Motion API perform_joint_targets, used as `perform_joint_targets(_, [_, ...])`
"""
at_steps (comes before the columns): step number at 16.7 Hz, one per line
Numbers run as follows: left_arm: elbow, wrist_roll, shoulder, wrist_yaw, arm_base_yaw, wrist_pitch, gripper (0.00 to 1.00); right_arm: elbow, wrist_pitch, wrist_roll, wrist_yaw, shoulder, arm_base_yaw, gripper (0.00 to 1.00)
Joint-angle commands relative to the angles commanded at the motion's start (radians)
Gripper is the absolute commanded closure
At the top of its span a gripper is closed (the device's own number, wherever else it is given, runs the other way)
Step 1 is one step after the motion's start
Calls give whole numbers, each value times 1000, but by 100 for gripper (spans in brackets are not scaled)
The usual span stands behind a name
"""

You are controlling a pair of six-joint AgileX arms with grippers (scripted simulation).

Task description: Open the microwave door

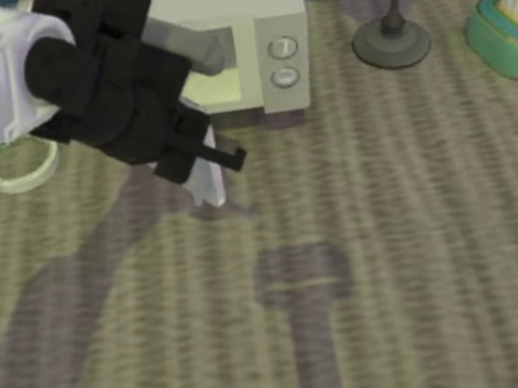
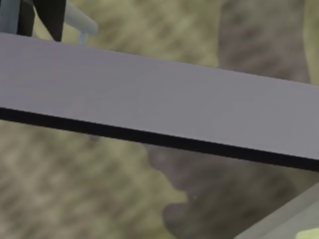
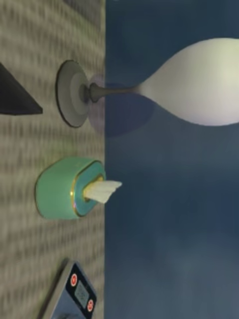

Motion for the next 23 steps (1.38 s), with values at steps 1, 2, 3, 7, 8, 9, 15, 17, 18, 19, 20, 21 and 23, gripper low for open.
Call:
perform_joint_targets(1, [0, 0, 0, 0, 0, 0, 100, 0, 0, 0, 0, 0, 0, 0])
perform_joint_targets(2, [0, 0, 0, 0, 0, 0, 100, 0, 0, 0, 0, 0, 0, 0])
perform_joint_targets(3, [0, 0, 0, 0, 0, 0, 100, 0, 0, 0, 0, 0, 0, 0])
perform_joint_targets(7, [0, 0, 0, 0, 0, 0, 100, 0, 0, 0, 0, 0, 0, 0])
perform_joint_targets(8, [-4, -3, 4, 6, -4, 0, 100, 0, 0, 0, 0, 0, 0, 0])
perform_joint_targets(9, [-4, 0, 2, 8, -2, 0, 100, 0, 0, 0, 0, 0, 0, 0])
perform_joint_targets(15, [-42, 101, -28, 59, 39, -15, 100, 0, 0, 0, 0, 0, 0, 0])
perform_joint_targets(17, [-54, 143, -42, 79, 54, -19, 100, 0, 0, 0, 0, 0, 0, 0])
perform_joint_targets(18, [-56, 158, -49, 88, 60, -18, 100, 0, 0, 0, 0, 0, 0, 0])
perform_joint_targets(19, [-59, 166, -54, 94, 65, -18, 100, 0, 0, 0, 0, 0, 0, 0])
perform_joint_targets(20, [-59, 168, -56, 95, 66, -17, 100, 0, 0, 0, 0, 0, 0, 0])
perform_joint_targets(21, [-59, 168, -56, 95, 66, -17, 100, 0, 0, 0, 0, 0, 0, 0])
perform_joint_targets(23, [-59, 168, -56, 95, 66, -17, 100, 0, 0, 0, 0, 0, 0, 0])
